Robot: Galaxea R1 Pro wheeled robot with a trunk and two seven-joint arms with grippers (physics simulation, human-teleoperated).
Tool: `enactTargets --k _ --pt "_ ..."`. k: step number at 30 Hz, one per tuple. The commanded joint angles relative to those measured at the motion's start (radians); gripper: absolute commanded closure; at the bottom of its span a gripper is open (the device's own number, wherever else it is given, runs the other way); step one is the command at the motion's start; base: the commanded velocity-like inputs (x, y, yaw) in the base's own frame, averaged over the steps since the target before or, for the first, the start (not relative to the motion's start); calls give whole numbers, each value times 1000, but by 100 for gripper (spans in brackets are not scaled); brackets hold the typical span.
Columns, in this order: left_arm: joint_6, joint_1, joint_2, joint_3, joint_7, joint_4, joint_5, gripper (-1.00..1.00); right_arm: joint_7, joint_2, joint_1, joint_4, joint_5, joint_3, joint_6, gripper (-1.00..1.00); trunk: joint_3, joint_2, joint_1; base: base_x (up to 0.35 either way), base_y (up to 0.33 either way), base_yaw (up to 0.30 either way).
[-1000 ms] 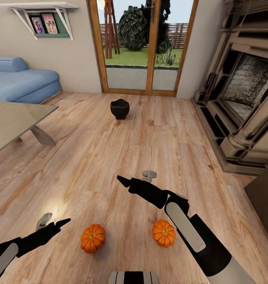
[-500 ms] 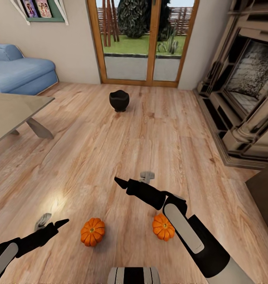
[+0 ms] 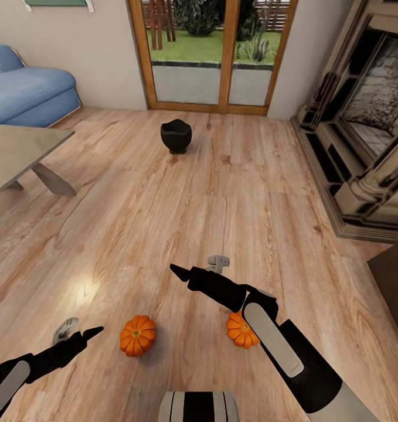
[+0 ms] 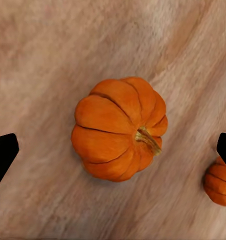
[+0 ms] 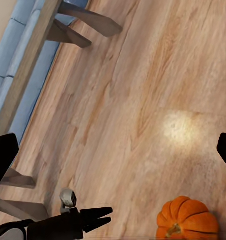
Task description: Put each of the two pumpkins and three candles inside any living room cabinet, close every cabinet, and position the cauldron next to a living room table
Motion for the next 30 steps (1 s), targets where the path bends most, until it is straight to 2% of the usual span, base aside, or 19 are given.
enactTargets --k 1,8,24,30 --pt "7 0 -4 2 17 -1 6 -100 -5 -1 -1 -1 -8 1 2 -100 -5 -1 0 0 0 0" --pt "5 0 -14 2 57 -9 7 -100 -6 -1 -1 0 -8 1 2 -100 -32 -2 3 0 0 0" --pt "3 0 -16 1 60 -13 1 -100 -6 3 -1 1 -6 3 -1 -100 -94 -6 11 0 0 0" --pt "-1 0 -29 -2 59 -16 -3 -100 -6 5 -1 0 1 4 0 -100 -117 -7 13 0 0 0"
